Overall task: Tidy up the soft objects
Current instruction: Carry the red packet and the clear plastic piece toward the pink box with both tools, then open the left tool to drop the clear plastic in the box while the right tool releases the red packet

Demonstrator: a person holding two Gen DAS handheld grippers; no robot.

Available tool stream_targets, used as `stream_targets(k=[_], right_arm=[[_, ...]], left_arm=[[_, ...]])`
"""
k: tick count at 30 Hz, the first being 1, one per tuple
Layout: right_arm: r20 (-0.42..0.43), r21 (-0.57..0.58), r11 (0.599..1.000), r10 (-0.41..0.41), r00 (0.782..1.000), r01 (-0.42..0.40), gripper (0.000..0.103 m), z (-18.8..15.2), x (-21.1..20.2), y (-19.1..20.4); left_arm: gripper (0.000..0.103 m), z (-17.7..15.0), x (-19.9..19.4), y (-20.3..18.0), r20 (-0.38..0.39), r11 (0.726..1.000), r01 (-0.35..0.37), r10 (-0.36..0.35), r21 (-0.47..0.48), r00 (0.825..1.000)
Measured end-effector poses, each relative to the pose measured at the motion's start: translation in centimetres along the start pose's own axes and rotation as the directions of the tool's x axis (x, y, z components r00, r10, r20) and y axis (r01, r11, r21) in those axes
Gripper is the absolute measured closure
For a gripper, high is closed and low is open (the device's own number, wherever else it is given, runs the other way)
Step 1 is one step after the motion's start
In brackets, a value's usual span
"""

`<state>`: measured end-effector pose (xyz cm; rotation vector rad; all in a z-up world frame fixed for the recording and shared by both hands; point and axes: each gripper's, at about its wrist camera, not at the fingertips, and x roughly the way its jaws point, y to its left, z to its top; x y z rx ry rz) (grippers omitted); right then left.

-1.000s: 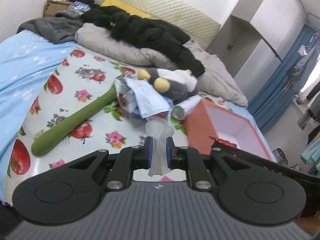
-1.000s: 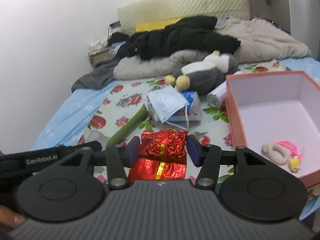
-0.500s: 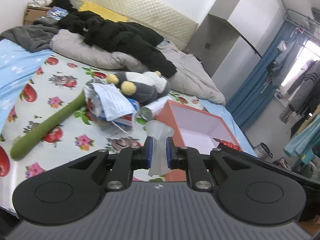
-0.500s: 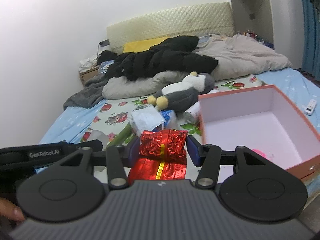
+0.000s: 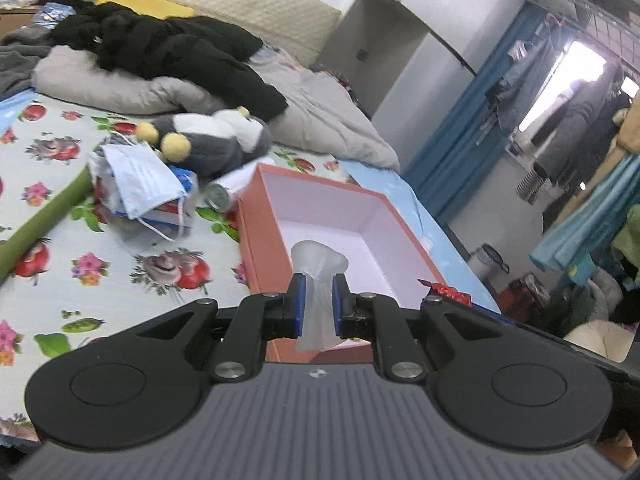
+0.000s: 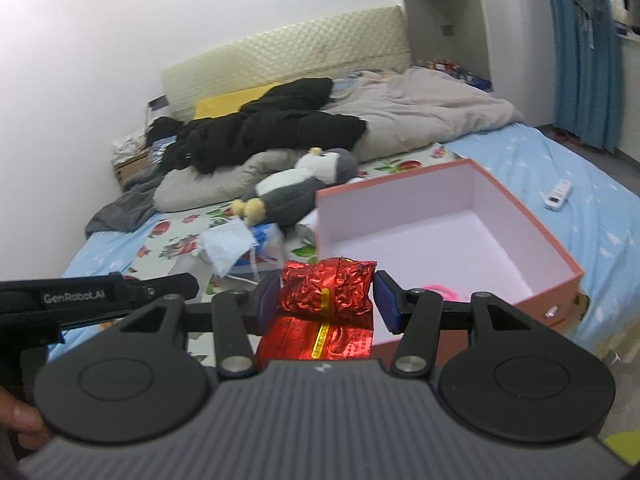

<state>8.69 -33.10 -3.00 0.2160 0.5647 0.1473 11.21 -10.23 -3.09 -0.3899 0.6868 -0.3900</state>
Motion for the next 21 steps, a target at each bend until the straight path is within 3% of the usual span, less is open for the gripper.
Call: stream_targets(k=[13,21], right_arm=[[-0.044,0.125,0.988,-0.088,0.995,0.093,0.048,-0.3,5.0,-7.2],[-0.064,0.173,0.976,-0.122,0.991,0.131,0.048,-0.1,9.7,-11.8]], left_arm=[[0.087,2.1,11.5,-2.6,-0.151,0.996,0.036,-0.024,0.079,0.988],[0.086,3.3,19.7,-3.8,-0.240,0.993,0.069,-0.044,0.098,0.970]])
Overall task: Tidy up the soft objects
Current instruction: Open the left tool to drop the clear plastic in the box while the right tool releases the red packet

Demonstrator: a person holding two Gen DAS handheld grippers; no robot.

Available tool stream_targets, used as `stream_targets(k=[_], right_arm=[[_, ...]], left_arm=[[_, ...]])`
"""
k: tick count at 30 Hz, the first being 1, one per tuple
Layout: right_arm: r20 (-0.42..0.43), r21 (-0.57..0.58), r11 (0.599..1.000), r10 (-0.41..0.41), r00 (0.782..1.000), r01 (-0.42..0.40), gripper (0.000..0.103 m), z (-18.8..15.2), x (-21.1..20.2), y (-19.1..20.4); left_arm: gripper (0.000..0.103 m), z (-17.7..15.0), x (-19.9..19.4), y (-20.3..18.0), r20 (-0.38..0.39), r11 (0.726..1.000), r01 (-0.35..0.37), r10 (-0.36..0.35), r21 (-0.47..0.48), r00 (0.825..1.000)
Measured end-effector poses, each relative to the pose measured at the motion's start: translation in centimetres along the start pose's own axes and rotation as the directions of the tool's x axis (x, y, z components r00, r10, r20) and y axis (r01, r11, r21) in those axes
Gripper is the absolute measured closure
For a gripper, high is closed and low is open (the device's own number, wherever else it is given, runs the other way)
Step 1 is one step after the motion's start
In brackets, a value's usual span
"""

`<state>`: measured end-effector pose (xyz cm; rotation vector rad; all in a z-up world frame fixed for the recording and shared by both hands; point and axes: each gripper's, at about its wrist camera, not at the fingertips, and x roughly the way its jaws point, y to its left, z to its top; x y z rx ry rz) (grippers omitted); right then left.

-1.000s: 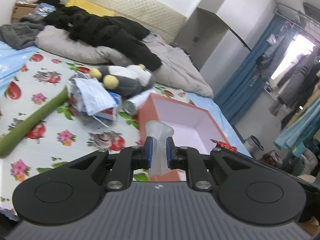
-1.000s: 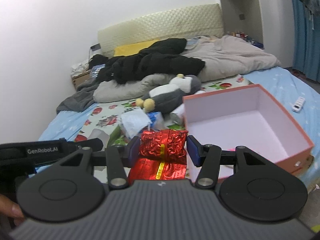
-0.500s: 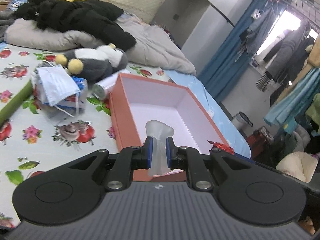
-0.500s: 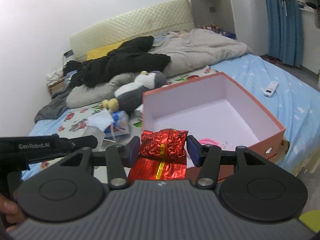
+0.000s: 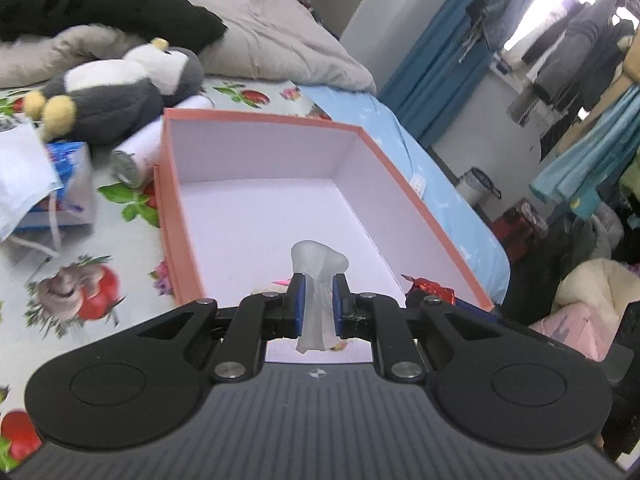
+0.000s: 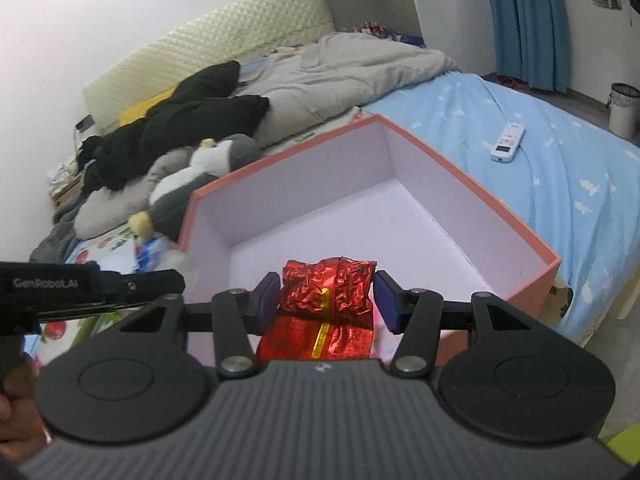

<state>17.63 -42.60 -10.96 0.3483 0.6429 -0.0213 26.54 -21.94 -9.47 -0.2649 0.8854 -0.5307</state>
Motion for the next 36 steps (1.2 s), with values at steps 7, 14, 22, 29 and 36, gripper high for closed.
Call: stream_targets(k=[7,14,22,29,36], right_arm=[[-0.032,0.010,1.000,-0.023,0.999,0.023,0.048,0.5,4.0,-2.3],[-0.071,0.014,1.000,-0.021,0.997,0.022,0.045,0.6,6.1,-3.0],[-0.054,0.017,1.000,-0.013,0.998,0.014,0.045,0.6,5.1,-2.7],[-0.021,0.001,1.000,0.009,1.000,-0.009,0.045,0.7,2.2,-1.1],[0.015,-0.034,0.998,0.046,0.999,-0.046,0.045,0.8,-1.7,1.6]], left_arm=[[0.086,1.5,4.9,0.1,-0.044,1.000,-0.012,0.012,0.014,0.999],[0.055,1.7,6.4,0.5,-0.045,1.000,0.010,-0.010,0.008,0.999],[0.055,1.4,4.7,-0.2,-0.031,0.999,-0.008,0.010,0.036,0.999],[0.055,0.9,-0.2,-0.9,0.020,0.999,-0.015,0.014,0.037,1.000],[0.055,-0.4,-6.0,-1.4,0.067,0.999,-0.021,0.019,0.038,0.998]])
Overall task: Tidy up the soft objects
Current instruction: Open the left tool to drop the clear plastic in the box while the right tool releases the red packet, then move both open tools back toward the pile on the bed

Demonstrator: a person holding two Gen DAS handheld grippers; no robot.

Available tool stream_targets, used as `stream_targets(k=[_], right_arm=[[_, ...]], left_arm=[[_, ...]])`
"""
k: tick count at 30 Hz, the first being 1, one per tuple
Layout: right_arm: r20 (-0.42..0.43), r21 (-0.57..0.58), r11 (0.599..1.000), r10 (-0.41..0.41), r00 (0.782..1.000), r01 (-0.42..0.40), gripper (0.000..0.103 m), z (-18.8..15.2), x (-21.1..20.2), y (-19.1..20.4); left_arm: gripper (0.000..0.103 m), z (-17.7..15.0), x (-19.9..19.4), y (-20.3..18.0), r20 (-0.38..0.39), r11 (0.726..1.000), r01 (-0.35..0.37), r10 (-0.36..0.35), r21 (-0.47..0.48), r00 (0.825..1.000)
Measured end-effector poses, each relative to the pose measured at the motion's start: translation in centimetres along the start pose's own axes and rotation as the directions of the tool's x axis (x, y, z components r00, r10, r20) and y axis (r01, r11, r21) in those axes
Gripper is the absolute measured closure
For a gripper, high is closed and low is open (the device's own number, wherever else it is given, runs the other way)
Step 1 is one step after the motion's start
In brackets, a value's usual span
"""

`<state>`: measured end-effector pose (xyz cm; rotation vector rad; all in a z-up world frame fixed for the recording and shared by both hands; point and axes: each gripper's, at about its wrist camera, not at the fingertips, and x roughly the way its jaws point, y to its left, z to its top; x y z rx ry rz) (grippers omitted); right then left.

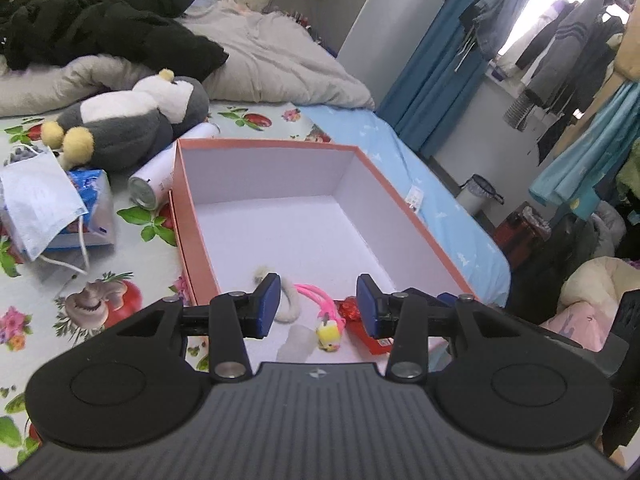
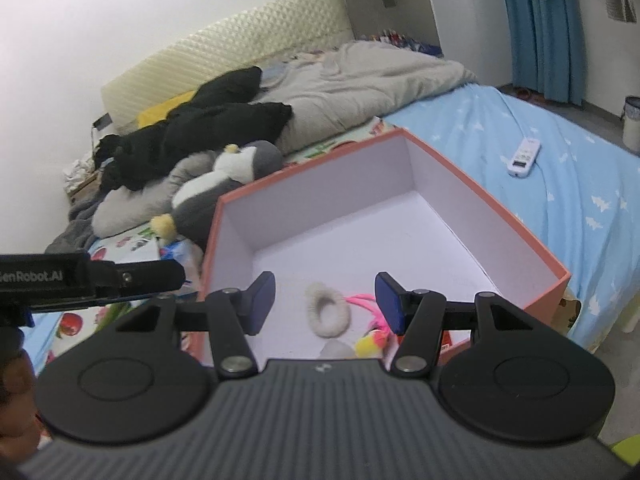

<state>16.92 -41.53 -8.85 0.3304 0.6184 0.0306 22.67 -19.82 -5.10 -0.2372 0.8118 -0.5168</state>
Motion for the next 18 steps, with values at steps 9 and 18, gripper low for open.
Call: stream_targets(k=[9,18], right_arm=[[0.026,-0.034,0.999,0.030,0.999,-0.029,0.045,-0.3,-4.6,3.0],[0.034,-0.062,0.994,0.087,0.996,-0.085,0.044,-1.4,-7.7,6.0]], left_arm=[[0.055,-1.8,-6.3,-0.4,0.046,1.000,-0.002,0.002,0.011,0.999],[0.055,-4.4,-11.9,1.0,0.093,0.999,-0.031,0.032,-0.008,0.995]])
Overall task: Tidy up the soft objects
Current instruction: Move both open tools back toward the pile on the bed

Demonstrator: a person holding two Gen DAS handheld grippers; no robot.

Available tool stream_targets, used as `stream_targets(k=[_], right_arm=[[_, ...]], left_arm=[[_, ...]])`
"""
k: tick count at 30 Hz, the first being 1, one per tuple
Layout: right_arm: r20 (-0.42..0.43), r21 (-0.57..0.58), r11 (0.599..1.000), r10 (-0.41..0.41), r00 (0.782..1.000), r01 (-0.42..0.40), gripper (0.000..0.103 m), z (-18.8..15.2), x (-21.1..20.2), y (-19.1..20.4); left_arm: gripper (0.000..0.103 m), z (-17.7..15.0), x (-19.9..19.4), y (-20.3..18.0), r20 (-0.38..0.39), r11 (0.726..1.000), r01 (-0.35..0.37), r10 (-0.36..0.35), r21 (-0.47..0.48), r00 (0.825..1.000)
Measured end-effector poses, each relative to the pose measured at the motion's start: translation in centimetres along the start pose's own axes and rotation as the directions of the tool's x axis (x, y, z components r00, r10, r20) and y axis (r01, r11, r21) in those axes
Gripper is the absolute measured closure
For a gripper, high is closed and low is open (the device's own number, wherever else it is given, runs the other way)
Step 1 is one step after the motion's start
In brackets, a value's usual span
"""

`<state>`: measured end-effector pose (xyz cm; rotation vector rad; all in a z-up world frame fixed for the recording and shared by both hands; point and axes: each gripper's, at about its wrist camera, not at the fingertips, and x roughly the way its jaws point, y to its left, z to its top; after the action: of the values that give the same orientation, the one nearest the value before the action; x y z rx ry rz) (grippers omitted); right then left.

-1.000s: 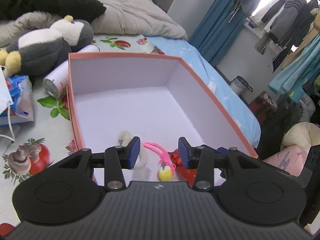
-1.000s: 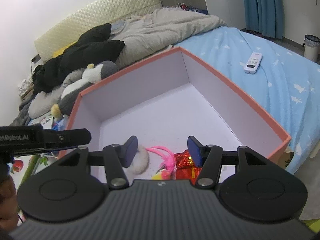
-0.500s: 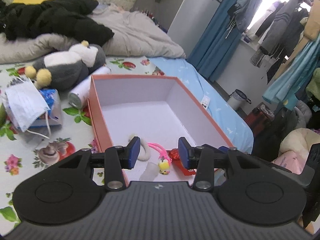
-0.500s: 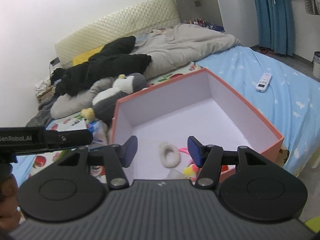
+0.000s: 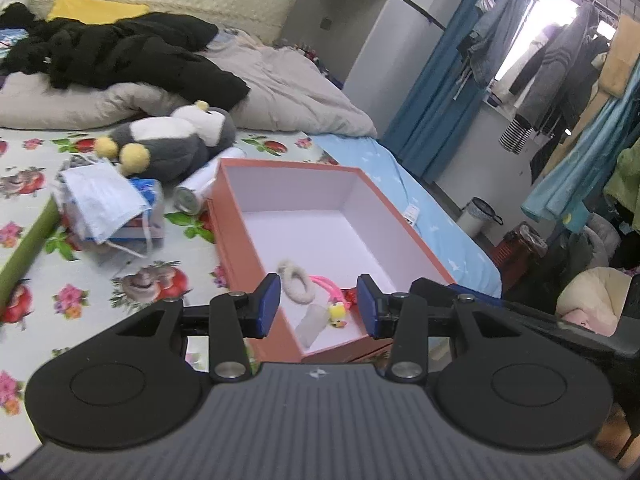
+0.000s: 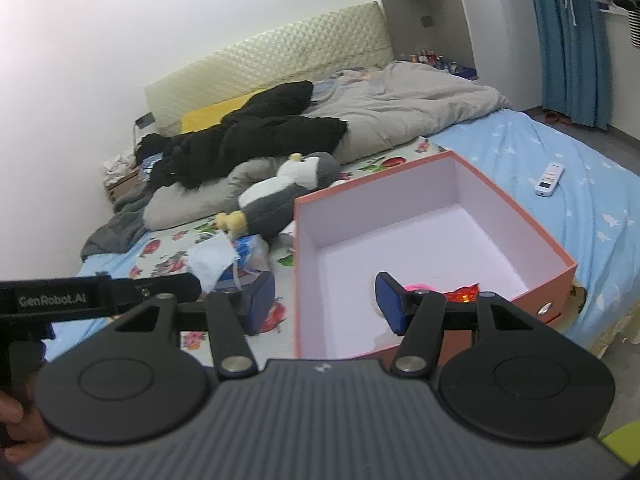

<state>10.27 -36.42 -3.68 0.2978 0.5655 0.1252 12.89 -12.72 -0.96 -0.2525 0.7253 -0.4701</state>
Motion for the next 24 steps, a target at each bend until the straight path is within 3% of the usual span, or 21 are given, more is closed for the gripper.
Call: stream_targets(k=[14,24], right_arm=[[-0.036,-0.111,0.988,0.100,0.994,-0.104,0.044,-1.1,-1.2,6.2],[-0.081,-0.141,0.968,0.199,0.977,-0.209,0.044,-1.7,-0.4,10.3]], left_arm=[[0.055,-2.3,-7.8,5.1,0.074,0.992,-0.099,0.105,-0.081,0.992],[0.055,-3.1,-11.3,8.5,0.135,0.977,-0.142,0.164,-0.158,0.977]])
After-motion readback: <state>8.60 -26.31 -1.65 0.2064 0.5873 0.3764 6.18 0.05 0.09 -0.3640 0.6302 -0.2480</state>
